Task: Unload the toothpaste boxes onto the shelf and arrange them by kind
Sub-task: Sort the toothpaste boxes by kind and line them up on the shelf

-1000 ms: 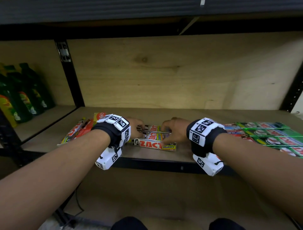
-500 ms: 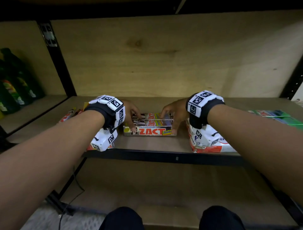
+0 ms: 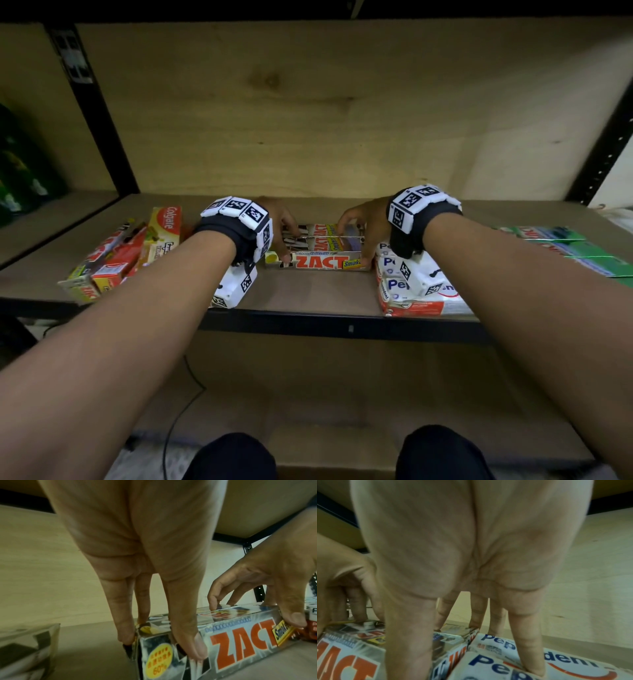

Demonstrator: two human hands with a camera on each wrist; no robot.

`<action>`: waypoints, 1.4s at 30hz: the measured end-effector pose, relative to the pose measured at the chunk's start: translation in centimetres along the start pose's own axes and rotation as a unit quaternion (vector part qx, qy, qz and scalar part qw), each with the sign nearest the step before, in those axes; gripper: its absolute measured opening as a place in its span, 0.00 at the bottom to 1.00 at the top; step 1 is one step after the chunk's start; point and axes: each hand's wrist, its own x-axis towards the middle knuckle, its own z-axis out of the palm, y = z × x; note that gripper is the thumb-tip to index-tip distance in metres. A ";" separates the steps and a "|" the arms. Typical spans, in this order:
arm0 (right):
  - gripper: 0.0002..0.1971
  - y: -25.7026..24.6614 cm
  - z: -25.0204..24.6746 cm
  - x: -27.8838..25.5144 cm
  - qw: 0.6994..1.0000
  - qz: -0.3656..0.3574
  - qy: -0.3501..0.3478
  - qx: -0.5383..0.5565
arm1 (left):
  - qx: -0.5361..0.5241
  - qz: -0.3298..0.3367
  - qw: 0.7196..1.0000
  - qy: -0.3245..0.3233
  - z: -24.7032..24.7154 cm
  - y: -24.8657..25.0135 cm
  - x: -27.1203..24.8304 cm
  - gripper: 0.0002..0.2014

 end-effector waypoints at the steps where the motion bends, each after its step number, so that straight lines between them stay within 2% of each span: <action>1: 0.38 -0.1 0.0 0.1 1.000 -0.002 -0.001 0.000 | 0.000 -0.005 1.000 -0.002 -0.1 0.1 0.0 0.34; 9: 0.40 -0.4 -0.1 0.6 0.998 0.005 0.004 -0.058 | -0.097 -0.016 0.995 0.004 0.6 -1.4 0.1 0.32; 18: 0.39 -1.0 0.7 -0.3 0.996 0.010 0.045 -0.080 | -0.049 -0.010 0.999 0.008 1.0 -0.8 -0.2 0.32; 20: 0.37 -1.2 0.9 -0.9 0.995 0.011 0.057 -0.083 | -0.020 -0.007 0.999 0.025 1.3 -0.6 -0.8 0.30; 24: 0.27 -2.2 1.5 -1.9 0.987 0.011 0.132 -0.090 | -0.001 -0.008 0.997 0.080 0.5 -0.7 -3.0 0.21; 27: 0.24 -4.2 1.5 -2.4 0.984 0.008 0.152 -0.088 | -0.012 -0.020 0.992 0.123 -1.0 -1.5 -5.2 0.16; 31: 0.20 -7.7 1.2 -2.9 0.982 -0.021 0.157 -0.100 | -0.006 -0.030 0.989 0.146 -2.7 -3.7 -8.5 0.11; 35: 0.19 -11.7 1.4 -3.2 0.981 -0.051 0.157 -0.106 | 0.009 -0.042 0.984 0.174 -3.8 -6.5 -12.0 0.10; 42: 0.16 -18.2 3.5 -3.3 0.982 -0.107 0.146 -0.055 | 0.013 -0.084 0.986 0.145 -3.4 -12.2 -16.5 0.15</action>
